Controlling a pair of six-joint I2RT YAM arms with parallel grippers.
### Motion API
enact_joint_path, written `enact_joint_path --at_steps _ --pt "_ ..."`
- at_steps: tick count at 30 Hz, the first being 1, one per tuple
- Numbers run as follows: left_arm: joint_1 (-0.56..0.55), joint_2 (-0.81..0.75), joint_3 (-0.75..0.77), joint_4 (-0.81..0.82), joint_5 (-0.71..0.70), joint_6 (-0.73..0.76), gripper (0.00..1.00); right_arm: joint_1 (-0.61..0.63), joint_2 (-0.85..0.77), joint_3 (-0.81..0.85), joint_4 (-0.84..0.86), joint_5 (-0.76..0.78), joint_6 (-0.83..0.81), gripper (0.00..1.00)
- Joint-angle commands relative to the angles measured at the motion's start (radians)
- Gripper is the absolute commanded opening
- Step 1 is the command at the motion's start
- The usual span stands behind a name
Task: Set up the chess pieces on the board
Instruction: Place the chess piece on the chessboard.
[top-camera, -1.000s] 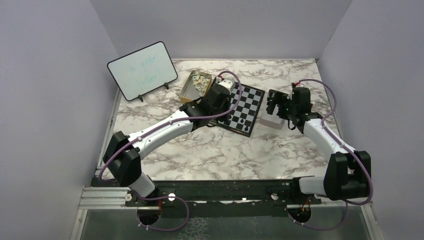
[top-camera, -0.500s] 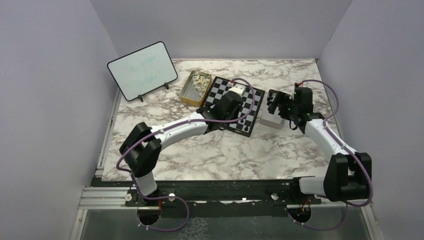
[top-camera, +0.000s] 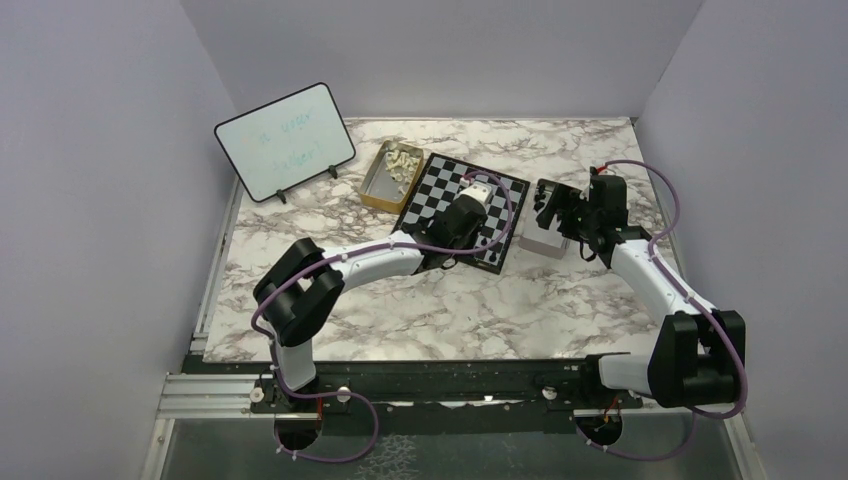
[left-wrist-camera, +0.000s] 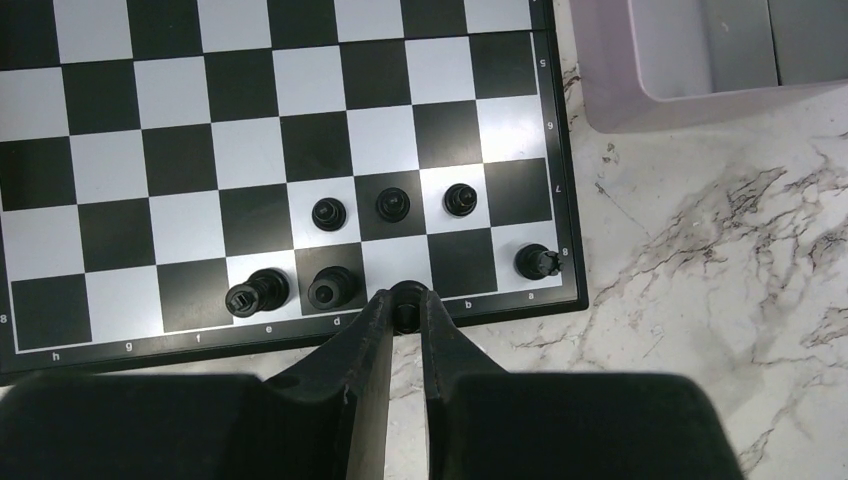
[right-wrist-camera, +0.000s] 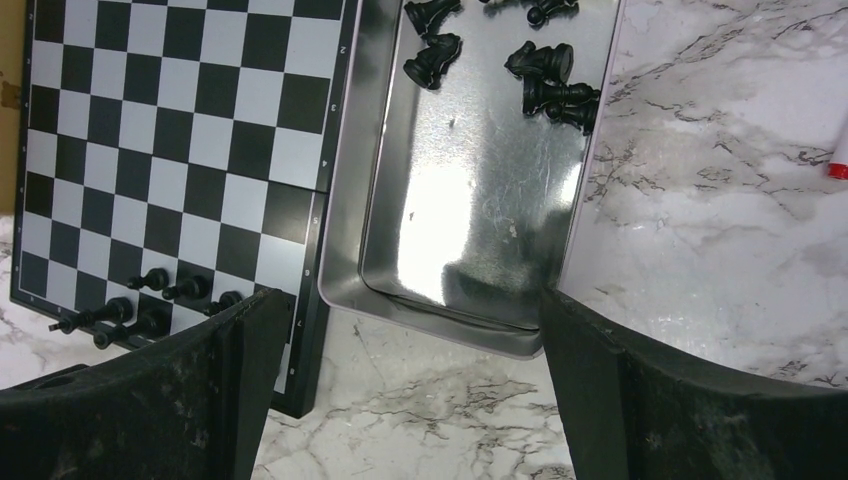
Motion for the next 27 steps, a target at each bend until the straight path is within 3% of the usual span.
enact_joint_path --at_steps 1,27 --pt "-0.004 0.019 -0.020 0.059 -0.022 0.001 0.15 -0.005 -0.022 0.014 -0.020 0.012 0.002 1.00" --pt "-0.005 0.090 -0.007 0.106 -0.040 0.025 0.17 -0.005 -0.057 0.019 -0.020 0.032 -0.034 1.00"
